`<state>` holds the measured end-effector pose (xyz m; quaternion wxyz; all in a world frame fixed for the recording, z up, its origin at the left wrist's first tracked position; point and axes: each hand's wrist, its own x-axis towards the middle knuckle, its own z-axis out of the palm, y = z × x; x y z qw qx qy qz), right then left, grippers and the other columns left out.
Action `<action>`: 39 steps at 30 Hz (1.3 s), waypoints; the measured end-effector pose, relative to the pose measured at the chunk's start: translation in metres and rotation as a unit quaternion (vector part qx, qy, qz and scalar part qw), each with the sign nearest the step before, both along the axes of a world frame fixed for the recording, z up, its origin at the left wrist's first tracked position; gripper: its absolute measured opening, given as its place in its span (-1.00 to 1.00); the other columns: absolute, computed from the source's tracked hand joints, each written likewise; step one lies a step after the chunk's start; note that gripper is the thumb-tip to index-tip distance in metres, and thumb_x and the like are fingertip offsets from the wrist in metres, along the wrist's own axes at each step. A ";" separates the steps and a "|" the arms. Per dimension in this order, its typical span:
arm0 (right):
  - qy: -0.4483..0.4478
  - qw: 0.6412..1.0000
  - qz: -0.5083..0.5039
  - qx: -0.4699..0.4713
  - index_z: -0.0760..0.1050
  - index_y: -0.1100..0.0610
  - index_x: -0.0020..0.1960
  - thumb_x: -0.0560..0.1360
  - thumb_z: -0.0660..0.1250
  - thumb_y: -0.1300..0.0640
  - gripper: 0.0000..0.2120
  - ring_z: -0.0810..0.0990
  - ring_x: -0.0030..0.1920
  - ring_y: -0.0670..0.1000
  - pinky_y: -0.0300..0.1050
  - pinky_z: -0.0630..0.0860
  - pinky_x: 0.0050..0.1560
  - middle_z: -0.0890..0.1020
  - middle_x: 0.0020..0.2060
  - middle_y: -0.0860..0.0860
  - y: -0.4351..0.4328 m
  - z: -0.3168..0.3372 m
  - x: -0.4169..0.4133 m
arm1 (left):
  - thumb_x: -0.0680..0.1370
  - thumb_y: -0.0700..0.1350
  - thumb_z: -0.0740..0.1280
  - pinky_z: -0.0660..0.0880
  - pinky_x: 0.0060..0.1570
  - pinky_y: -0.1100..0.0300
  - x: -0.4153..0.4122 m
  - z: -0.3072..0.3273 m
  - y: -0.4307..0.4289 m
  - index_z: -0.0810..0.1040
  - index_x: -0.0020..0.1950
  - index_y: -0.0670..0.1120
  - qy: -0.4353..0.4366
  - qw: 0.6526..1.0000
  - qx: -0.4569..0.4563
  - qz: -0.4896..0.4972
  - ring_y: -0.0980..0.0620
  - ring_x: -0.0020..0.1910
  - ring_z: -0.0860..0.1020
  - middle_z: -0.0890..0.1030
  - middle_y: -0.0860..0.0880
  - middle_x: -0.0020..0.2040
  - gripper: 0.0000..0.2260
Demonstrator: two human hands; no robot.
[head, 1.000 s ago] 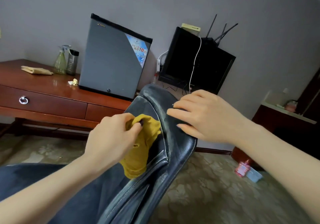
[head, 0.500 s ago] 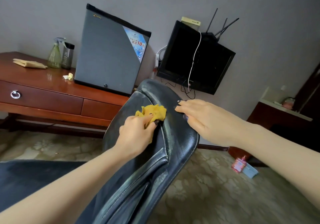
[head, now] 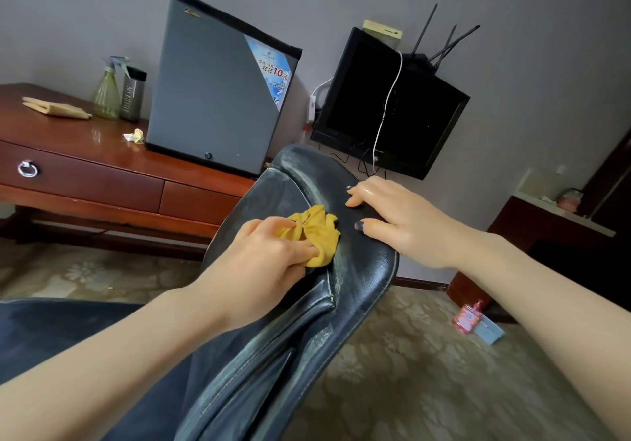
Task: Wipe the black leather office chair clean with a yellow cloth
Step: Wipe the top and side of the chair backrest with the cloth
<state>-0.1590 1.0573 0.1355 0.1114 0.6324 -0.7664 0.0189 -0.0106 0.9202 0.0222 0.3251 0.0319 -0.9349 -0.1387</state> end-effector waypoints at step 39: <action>0.032 0.999 0.029 0.027 0.43 -0.03 0.08 0.39 0.01 -0.14 -0.61 0.26 0.03 -0.13 -0.22 0.25 0.07 0.41 -0.04 -0.17 0.005 0.002 0.042 | 0.62 -0.17 0.07 -0.02 0.35 -0.34 -0.032 0.023 -0.008 0.39 0.25 0.37 0.004 0.982 0.175 0.065 0.04 0.08 0.33 0.48 0.09 -0.13 -0.57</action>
